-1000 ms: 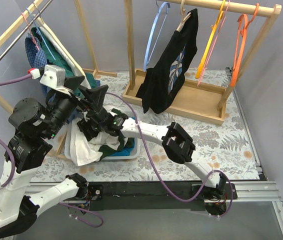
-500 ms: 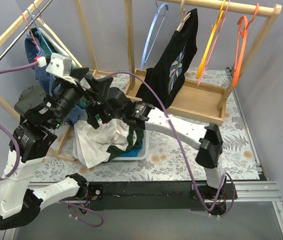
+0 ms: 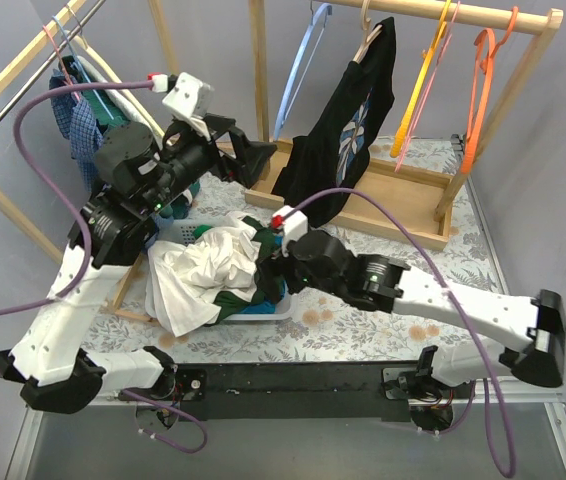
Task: Remove the t-shirt from the hanger
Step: Pick up the hanger from the clothesline.
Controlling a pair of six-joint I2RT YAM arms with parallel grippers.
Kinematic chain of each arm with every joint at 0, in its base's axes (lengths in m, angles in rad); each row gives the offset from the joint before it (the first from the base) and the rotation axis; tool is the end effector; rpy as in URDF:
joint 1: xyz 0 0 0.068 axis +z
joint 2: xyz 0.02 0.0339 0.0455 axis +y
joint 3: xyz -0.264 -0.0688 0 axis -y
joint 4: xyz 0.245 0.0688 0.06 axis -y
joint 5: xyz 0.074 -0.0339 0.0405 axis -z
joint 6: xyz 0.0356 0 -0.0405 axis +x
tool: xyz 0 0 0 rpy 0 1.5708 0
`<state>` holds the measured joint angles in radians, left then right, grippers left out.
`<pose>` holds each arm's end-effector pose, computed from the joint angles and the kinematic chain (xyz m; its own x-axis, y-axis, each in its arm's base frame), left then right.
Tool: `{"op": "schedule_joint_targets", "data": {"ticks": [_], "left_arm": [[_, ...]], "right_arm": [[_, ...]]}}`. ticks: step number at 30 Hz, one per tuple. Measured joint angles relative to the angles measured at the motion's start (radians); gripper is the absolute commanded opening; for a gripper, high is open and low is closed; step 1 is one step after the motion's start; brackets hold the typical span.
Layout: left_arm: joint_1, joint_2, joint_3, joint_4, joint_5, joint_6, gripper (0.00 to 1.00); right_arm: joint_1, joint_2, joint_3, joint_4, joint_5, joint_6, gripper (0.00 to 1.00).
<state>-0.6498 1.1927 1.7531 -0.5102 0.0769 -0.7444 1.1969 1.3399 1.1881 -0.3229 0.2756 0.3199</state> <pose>0.1636 -0.1277 0.5454 -0.4207 -0.5287 -0.7372 0.5157 0.5292 -0.6738 0.1212 0.2824 0.3433 -0.4124 -0.2225 -0.8834 -0.7139 0.6813 0.1616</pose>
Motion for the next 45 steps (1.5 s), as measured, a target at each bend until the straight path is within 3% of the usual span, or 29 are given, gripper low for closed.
{"op": "schedule_joint_targets", "data": {"ticks": [6, 10, 18, 29, 33, 38, 45], "left_arm": [[0.0, 0.037, -0.084, 0.207, 0.046, -0.029, 0.98], [0.0, 0.055, -0.152, 0.365, 0.066, -0.061, 0.98], [0.0, 0.294, 0.002, 0.534, 0.095, -0.101, 0.92], [0.0, 0.618, 0.259, 0.523, 0.059, -0.082, 0.92], [-0.001, 0.673, 0.319, 0.478, 0.037, -0.055, 0.86], [-0.014, 0.708, 0.358, 0.431, 0.007, -0.003, 0.68], [-0.08, 0.719, 0.373, 0.379, -0.11, 0.119, 0.61]], "right_arm": [[0.016, -0.229, -0.159, -0.023, 0.097, 0.076, 0.91], [0.016, -0.294, -0.234, -0.049, 0.129, 0.126, 0.88], [0.028, -0.386, -0.347, -0.106, 0.141, 0.221, 0.84], [0.031, -0.448, -0.458, -0.144, 0.132, 0.296, 0.84], [0.031, -0.452, -0.476, -0.146, 0.135, 0.31, 0.84], [0.032, -0.453, -0.486, -0.146, 0.142, 0.32, 0.84], [0.034, -0.452, -0.501, -0.148, 0.145, 0.332, 0.84]]}}
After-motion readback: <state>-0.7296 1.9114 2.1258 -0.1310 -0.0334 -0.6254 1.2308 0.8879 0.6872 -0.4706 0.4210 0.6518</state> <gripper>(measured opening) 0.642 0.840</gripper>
